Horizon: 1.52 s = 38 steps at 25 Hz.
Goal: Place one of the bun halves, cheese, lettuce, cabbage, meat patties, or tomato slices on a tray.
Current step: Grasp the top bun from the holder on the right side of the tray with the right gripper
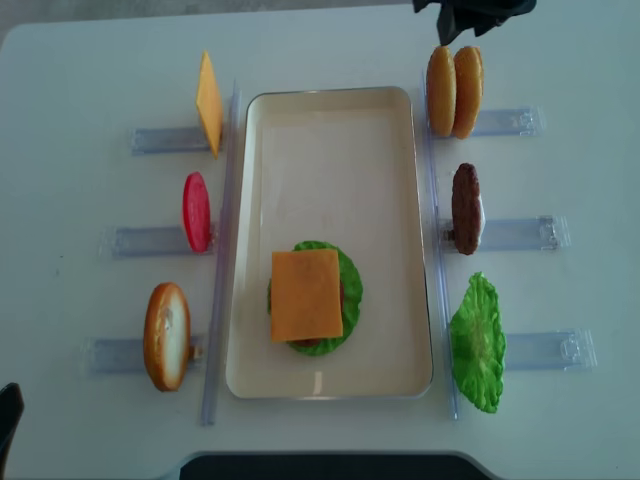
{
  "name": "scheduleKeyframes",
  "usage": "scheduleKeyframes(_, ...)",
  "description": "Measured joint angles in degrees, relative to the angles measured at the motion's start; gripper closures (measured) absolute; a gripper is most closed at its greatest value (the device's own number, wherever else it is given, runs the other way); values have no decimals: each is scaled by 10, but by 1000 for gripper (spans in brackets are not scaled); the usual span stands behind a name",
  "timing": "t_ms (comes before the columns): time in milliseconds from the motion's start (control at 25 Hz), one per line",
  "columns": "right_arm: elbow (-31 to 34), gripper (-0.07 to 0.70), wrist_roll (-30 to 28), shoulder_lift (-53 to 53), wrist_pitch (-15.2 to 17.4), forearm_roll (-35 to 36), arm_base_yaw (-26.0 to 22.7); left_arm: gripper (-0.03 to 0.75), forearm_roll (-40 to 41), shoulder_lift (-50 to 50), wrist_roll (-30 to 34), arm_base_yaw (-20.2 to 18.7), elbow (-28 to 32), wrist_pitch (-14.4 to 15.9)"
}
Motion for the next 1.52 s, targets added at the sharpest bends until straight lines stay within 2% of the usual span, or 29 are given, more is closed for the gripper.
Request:
scheduleKeyframes(240,-12,249,36,23,6,-5,0,265,0,0,0,0,0,0)
scheduleKeyframes(560,-18,239,76,59,0,11,-25,265,0,0,0,0,0,0)
scheduleKeyframes(960,-53,239,70,100,-15,35,-26,265,0,0,0,0,0,0)
scheduleKeyframes(1520,-58,237,44,152,-32,46,-37,265,0,0,0,0,0,0)
